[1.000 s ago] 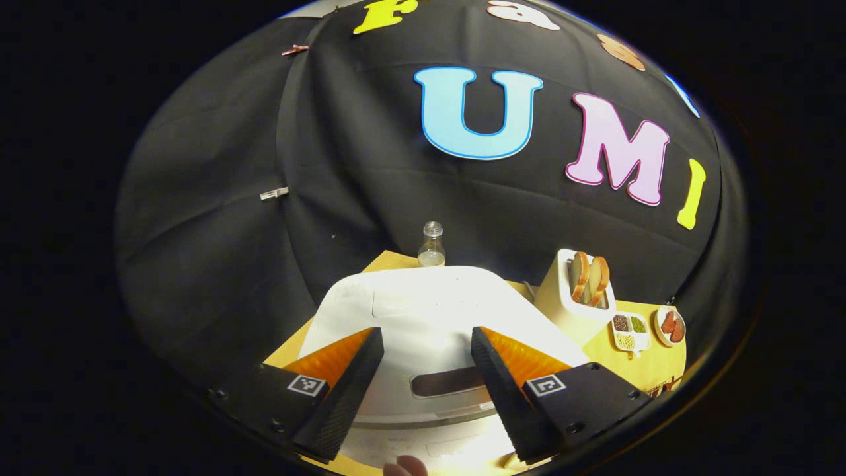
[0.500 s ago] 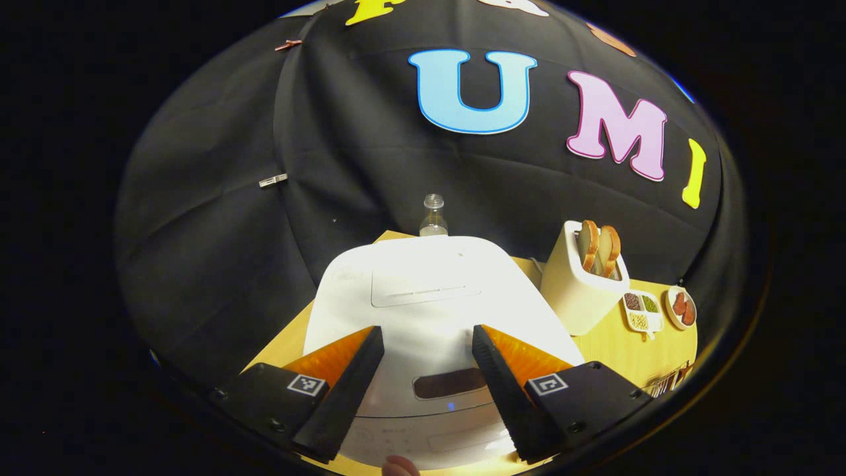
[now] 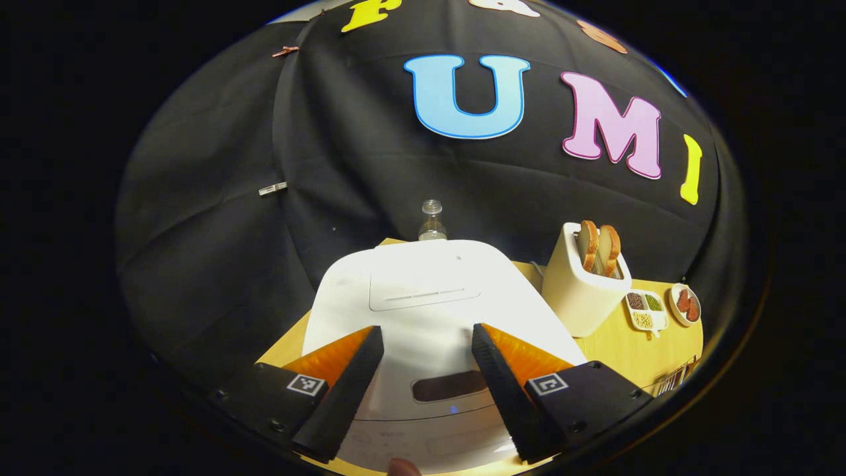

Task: Close the left gripper, press the button to open the rice cooker; take a wooden spoon from the chopstick holder with the right hand, scoop a spoonful of rice and pour it into the rice cooker, then put the wooden spoon back into the chopstick holder.

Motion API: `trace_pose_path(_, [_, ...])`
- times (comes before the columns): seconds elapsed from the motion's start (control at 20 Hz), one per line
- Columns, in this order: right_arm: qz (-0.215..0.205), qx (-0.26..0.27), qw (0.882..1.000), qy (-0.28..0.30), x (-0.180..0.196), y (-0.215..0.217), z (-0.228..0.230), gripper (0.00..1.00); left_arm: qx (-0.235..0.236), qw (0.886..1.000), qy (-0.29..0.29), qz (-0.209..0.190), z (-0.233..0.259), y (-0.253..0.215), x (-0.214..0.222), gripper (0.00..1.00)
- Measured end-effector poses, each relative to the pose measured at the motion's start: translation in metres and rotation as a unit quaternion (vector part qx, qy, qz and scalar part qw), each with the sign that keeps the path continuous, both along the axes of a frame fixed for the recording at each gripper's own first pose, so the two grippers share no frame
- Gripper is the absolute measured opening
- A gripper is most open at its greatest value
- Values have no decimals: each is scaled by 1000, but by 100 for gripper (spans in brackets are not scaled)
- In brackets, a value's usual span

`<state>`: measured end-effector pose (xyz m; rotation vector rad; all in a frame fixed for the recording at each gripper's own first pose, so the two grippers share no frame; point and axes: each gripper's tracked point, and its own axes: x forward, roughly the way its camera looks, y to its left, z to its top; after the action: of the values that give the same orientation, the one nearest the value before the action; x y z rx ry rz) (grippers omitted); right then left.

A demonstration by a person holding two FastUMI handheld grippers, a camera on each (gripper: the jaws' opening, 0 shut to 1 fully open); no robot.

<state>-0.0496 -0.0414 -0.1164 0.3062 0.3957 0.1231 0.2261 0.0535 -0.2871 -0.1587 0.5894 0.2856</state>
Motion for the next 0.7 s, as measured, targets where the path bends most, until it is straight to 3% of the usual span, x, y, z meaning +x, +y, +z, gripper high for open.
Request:
trace_pose_path(0.25, [-7, -15, 1000, -9, -1, -4, 3, 99, -58, 996, -66, -6, 35, -8, -6, 94])
trace_pose_path(0.4, [-18, -28, 999, -22, 4, -9, 10, 98, -47, 992, -114, -37, 73, -13, -17, 94])
trace_pose_path(0.7, [-6, -65, 994, -82, 7, 2, 32, 98, -30, 965, -237, -108, 167, -24, -69, 93])
